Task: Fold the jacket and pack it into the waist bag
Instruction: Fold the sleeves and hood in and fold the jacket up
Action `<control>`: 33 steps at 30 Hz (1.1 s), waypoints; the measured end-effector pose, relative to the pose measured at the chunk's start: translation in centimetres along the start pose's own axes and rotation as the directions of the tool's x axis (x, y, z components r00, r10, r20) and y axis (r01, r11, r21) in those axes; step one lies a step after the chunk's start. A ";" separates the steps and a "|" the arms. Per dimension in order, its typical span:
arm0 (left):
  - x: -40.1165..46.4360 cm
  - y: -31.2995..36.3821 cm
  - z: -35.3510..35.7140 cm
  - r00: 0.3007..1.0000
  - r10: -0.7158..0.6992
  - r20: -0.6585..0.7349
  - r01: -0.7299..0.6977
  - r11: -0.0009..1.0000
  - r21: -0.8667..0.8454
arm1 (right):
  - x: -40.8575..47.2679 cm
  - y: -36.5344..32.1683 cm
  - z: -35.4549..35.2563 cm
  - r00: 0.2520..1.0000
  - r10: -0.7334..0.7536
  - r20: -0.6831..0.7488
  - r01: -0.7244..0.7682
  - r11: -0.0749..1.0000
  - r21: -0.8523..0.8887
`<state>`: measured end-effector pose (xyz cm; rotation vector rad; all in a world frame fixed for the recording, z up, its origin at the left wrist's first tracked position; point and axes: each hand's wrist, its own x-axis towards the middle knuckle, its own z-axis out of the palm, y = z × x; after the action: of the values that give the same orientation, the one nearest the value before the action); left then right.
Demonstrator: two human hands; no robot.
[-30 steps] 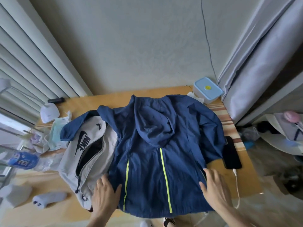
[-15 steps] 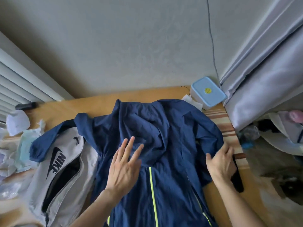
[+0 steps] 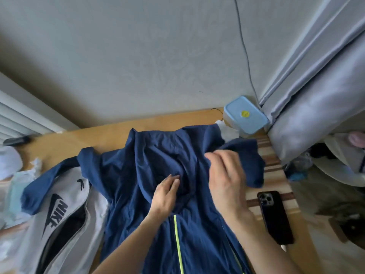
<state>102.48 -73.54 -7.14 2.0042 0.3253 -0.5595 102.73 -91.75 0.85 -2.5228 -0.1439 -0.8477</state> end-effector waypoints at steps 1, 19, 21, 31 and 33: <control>-0.3 0.7 -1.2 0.994 -0.048 -0.101 0.023 0.972 -0.233 | -0.9 -2.2 1.3 0.978 -0.118 0.170 0.110 0.993 0.052; 10.6 1.0 -7.5 0.890 -0.252 -0.381 0.281 0.959 0.023 | -3.0 4.9 10.1 0.599 0.038 0.800 0.278 0.927 -0.253; 11.0 0.3 -9.2 0.880 -0.237 -0.412 0.264 0.965 0.009 | -2.0 5.1 10.2 0.708 0.034 0.706 0.201 0.948 -0.248; 3.7 -3.1 -11.5 0.977 -0.204 -0.054 -0.030 0.123 -0.992 | -4.0 12.4 5.9 0.646 0.749 0.147 -0.735 0.663 -0.146; 2.6 -4.5 -10.9 0.963 -0.261 0.060 0.081 0.070 -0.994 | -5.0 13.4 5.4 0.465 0.854 0.235 -0.849 0.505 -0.154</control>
<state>105.39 -61.79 -7.49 0.5622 0.7985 -0.1684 104.91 -100.84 -11.20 -2.2347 0.9929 -0.0450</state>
